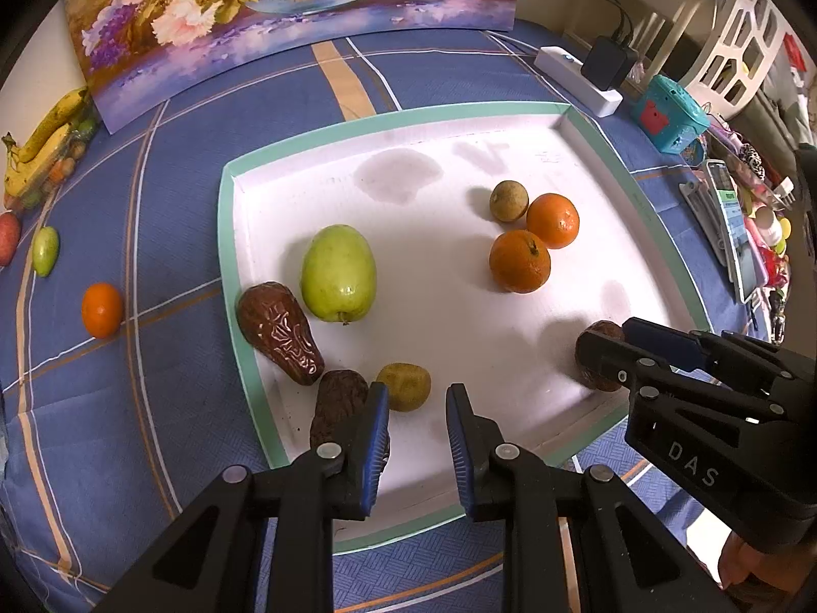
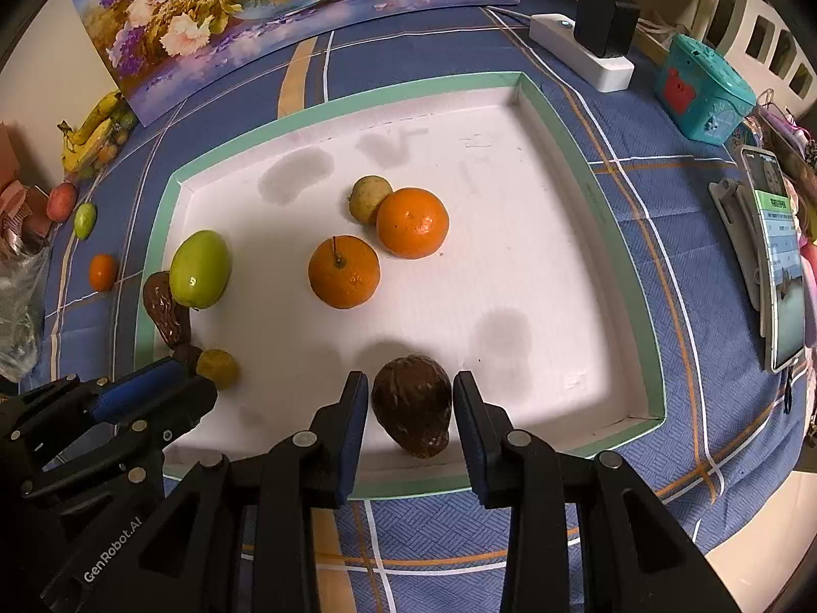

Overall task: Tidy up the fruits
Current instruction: 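Lower the brown fruit into the tray and open the left tool, then open the right tool to release the round date in the tray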

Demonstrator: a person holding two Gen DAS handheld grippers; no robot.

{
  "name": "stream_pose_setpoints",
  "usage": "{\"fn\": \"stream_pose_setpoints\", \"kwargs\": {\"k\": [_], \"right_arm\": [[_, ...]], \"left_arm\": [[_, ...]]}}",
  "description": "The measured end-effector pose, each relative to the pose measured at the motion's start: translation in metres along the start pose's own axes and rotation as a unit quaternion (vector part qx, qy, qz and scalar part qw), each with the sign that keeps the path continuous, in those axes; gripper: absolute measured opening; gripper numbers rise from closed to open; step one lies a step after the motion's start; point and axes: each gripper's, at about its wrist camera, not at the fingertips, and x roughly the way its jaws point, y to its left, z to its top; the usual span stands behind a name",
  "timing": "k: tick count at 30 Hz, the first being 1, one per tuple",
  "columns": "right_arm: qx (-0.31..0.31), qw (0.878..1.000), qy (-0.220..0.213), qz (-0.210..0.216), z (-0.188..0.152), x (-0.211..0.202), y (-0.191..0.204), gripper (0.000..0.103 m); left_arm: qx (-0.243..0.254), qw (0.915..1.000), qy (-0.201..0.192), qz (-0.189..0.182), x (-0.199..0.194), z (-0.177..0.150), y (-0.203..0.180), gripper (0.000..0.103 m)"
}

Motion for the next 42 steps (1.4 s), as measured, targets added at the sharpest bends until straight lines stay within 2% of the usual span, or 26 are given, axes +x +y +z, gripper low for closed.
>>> {"fn": "stream_pose_setpoints", "kwargs": {"k": [20,22,24,25,28,33,37,42], "right_arm": [[-0.001,1.0,-0.003,0.0,0.001,-0.001,0.001,0.036],[-0.002,1.0,-0.005,-0.002,0.001,-0.003,0.001,0.036],[-0.003,1.0,-0.007,-0.006,0.002,-0.004,0.001,0.038],[-0.003,1.0,-0.007,-0.008,0.003,-0.004,0.001,0.039],[-0.002,1.0,-0.008,-0.012,0.004,-0.005,-0.001,0.054],[0.001,1.0,-0.014,-0.014,0.005,-0.006,-0.003,0.057],[0.001,1.0,-0.017,-0.022,0.005,-0.007,-0.004,0.071],[0.005,0.999,-0.018,-0.032,0.005,-0.007,-0.007,0.071]], "left_arm": [[-0.005,1.0,0.0,0.001,-0.001,0.001,0.006,0.026],[-0.01,0.9999,0.001,0.003,-0.001,0.001,0.009,0.034],[-0.017,0.9999,0.0,0.004,-0.001,0.002,0.012,0.057],[-0.021,0.9998,-0.003,0.003,-0.002,0.002,0.014,0.059],[-0.029,0.9996,-0.006,0.001,-0.004,0.003,0.018,0.059],[-0.038,0.9993,-0.006,0.004,-0.004,0.003,0.024,0.071],[-0.04,0.9991,-0.008,0.014,-0.004,0.003,0.027,0.078],[-0.038,0.9989,-0.011,0.024,-0.004,0.003,0.031,0.092]]}}
